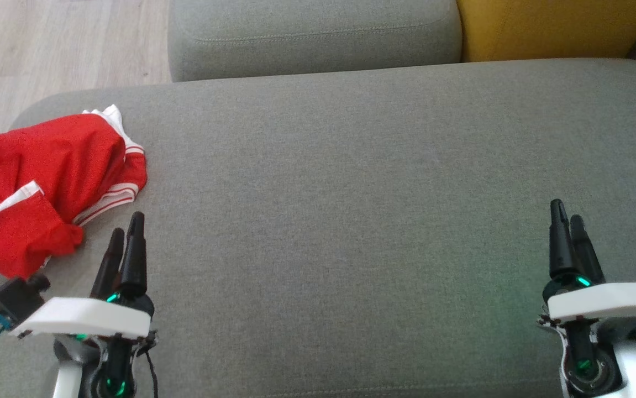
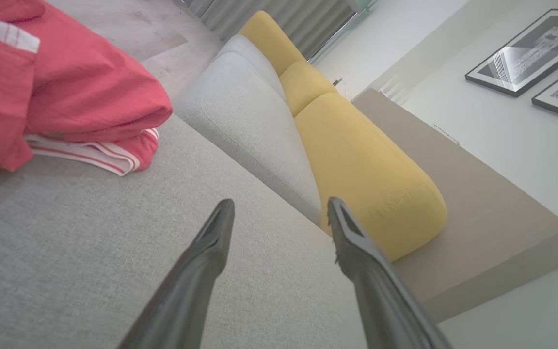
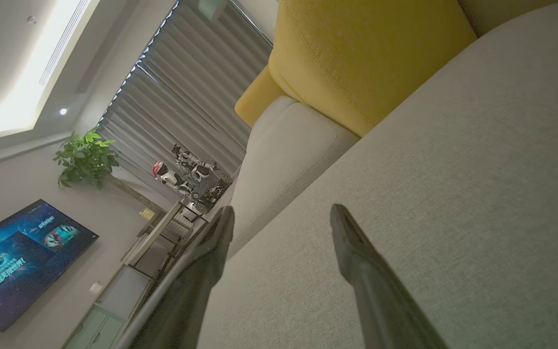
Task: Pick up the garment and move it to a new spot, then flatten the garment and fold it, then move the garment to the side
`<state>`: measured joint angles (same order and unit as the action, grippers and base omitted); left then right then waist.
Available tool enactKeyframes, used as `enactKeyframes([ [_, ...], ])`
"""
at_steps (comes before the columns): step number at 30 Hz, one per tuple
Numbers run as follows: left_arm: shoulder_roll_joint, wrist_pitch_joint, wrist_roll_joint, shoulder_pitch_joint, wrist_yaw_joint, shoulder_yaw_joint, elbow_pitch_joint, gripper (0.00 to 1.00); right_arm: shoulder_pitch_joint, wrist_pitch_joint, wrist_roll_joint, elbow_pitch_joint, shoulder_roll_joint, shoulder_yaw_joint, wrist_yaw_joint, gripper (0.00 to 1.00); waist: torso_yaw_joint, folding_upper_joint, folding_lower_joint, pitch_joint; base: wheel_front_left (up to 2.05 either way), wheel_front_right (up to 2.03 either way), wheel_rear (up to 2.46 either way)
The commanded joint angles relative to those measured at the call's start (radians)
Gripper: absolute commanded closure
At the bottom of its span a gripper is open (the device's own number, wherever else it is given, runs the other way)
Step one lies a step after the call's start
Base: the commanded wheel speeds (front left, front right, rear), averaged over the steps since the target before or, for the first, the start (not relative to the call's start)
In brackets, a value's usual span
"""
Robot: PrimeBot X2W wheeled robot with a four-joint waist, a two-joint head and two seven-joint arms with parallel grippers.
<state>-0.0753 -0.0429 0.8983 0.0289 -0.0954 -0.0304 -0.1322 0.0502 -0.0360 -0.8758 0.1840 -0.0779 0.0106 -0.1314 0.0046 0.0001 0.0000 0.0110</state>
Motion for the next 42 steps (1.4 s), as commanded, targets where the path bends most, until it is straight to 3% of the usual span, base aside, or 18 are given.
enactKeyframes([
  [1, -0.027, -0.01, -0.027, 0.047, 0.004, 0.008, 0.043, 0.0, 0.044, -0.015, 0.029, -0.044, -0.022, -0.012, 0.0, 0.0, 0.0, -0.0001, 0.0, 0.0, 0.0, 0.0, 0.0],
  [24, -0.111, -0.081, -0.332, 0.044, 0.12, -0.084, 0.073, 0.0, 0.037, -0.085, 0.385, -0.053, -0.021, -0.051, 0.0, 0.0, 0.005, -0.0001, 0.0, -0.003, 0.0, 0.0, 0.0],
  [42, -0.15, -0.133, -0.521, 0.038, 0.174, -0.134, 0.045, 0.0, 0.027, -0.117, 0.619, -0.053, -0.014, -0.069, 0.001, 0.0, 0.009, -0.0001, 0.0, -0.008, 0.0, 0.0, 0.0],
])
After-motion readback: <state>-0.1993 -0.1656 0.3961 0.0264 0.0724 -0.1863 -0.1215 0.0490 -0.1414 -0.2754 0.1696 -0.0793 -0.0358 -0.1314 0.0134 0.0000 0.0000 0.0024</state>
